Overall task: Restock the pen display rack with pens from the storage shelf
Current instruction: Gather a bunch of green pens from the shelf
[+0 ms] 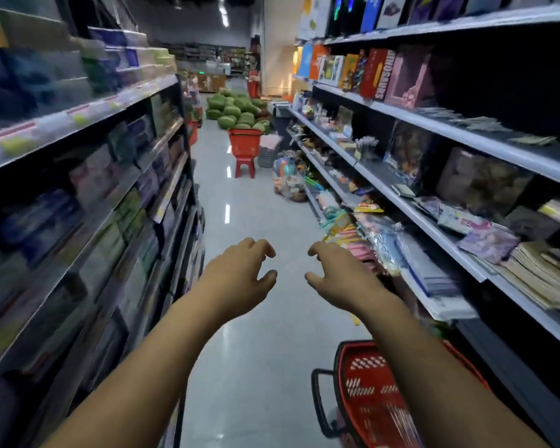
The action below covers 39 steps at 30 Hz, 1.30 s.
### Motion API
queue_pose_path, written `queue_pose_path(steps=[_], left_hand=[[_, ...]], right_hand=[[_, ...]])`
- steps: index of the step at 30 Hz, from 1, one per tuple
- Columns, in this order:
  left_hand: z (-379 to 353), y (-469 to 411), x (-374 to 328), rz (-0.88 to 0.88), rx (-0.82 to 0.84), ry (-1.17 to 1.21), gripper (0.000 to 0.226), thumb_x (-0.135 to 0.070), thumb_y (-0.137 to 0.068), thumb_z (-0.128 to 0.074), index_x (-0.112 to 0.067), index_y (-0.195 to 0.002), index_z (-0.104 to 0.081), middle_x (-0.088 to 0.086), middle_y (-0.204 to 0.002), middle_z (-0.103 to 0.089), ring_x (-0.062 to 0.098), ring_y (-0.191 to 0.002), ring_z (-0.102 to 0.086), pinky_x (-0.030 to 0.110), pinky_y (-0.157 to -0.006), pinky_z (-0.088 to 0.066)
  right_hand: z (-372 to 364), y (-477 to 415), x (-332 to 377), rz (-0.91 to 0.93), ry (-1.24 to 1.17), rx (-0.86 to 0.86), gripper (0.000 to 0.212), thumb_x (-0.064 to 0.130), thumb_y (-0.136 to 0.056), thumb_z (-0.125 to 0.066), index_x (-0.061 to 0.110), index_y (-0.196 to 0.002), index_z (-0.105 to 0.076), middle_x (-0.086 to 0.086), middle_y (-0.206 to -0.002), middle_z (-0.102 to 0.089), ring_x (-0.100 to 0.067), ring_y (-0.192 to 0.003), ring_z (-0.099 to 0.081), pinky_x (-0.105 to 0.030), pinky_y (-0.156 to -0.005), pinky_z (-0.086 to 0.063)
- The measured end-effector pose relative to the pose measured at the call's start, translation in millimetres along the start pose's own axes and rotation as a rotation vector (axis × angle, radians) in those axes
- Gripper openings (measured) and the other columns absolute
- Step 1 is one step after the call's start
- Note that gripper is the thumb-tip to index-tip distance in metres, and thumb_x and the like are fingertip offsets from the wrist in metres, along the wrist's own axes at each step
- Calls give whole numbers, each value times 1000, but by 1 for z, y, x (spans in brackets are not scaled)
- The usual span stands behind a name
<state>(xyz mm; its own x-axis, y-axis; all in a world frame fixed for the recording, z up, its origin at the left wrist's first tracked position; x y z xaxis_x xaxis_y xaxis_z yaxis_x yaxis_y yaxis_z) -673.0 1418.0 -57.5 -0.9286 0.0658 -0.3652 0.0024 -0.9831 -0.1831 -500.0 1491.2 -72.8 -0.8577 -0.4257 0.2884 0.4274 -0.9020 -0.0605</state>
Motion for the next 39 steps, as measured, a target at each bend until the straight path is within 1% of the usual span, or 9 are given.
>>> queue_pose_path(steps=[3, 7, 10, 12, 21, 26, 30, 35, 39], left_hand=[[8, -95, 22, -71, 25, 2, 36, -43, -99, -56, -30, -132, -52, -8, -128, -57, 17, -119, -56, 40, -97, -50], [10, -221, 20, -200, 78, -1, 35, -44, -99, -56, -32, -132, -52, -8, -128, -57, 17, -116, -57, 39, -95, -51], [4, -310, 5, -312, 92, 27, 36, -43, -99, -58, -31, -132, -53, -7, -128, -58, 17, -114, -58, 39, -93, -52], [-5, -368, -5, -377, 90, 29, 36, -43, -99, -58, -30, -132, -53, -7, -128, -58, 17, -113, -58, 40, -92, -53], [-55, -609, -73, -609, 100, 68, 36, -42, -99, -58, -26, -131, -55, -4, -124, -58, 18, -112, -58, 42, -90, -53], [-79, -712, -132, -734, 138, 157, 36, -44, -99, -57, -28, -132, -54, -7, -127, -57, 16, -109, -61, 42, -91, -54], [-112, -778, -187, -870, 170, 192, 37, -44, -99, -57, -26, -132, -54, -5, -128, -56, 19, -114, -57, 40, -93, -51], [-156, -855, -273, -1069, 250, 262, 36, -45, -94, -58, -25, -124, -57, -2, -119, -58, 22, -106, -60, 43, -87, -54], [-181, -892, -347, -1232, 323, 338, 33, -45, -95, -58, -31, -124, -57, -6, -123, -59, 20, -109, -61, 41, -90, -53]], right_hand=[[23, -76, -19, -84, -17, -34, 47, 37, -95, -59, 24, -138, -46, -3, -138, -52, -24, -122, -54, -43, -95, -50], [59, -164, -60, -216, -29, -126, 43, 35, -95, -57, 23, -135, -49, -4, -139, -54, -26, -121, -55, -43, -95, -50], [74, -223, -97, -292, -20, -188, 36, 33, -94, -56, 23, -128, -51, -5, -130, -56, -28, -109, -57, -43, -87, -53], [81, -265, -126, -332, -4, -210, 33, 34, -95, -55, 23, -125, -51, -4, -126, -56, -28, -106, -57, -44, -86, -53], [147, -422, -266, -469, 8, -358, 40, 39, -94, -61, 23, -129, -52, -3, -125, -56, -28, -111, -59, -46, -91, -53], [189, -462, -340, -608, 68, -423, 39, 41, -94, -61, 26, -129, -50, -1, -123, -55, -27, -110, -58, -47, -90, -53], [211, -477, -401, -724, 126, -466, 39, 38, -96, -61, 23, -130, -51, -2, -123, -54, -27, -109, -56, -45, -89, -53], [243, -479, -479, -930, 158, -565, 34, 37, -94, -63, 22, -123, -54, -3, -113, -58, -27, -100, -59, -43, -85, -53], [270, -457, -522, -1129, 196, -636, 42, 38, -98, -60, 22, -136, -51, -1, -129, -56, -25, -109, -59, -44, -87, -53]])
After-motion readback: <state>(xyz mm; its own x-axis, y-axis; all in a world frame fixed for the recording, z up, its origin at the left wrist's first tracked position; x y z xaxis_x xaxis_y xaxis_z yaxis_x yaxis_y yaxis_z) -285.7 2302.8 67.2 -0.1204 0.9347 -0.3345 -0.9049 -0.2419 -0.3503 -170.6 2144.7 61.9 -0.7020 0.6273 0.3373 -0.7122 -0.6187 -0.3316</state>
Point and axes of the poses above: each hand's wrist, its own y-axis away from the middle knuckle, its own z-axis out of the back of the hand, x = y × z, the point moved 6 cm from there along -y, towards the middle knuckle
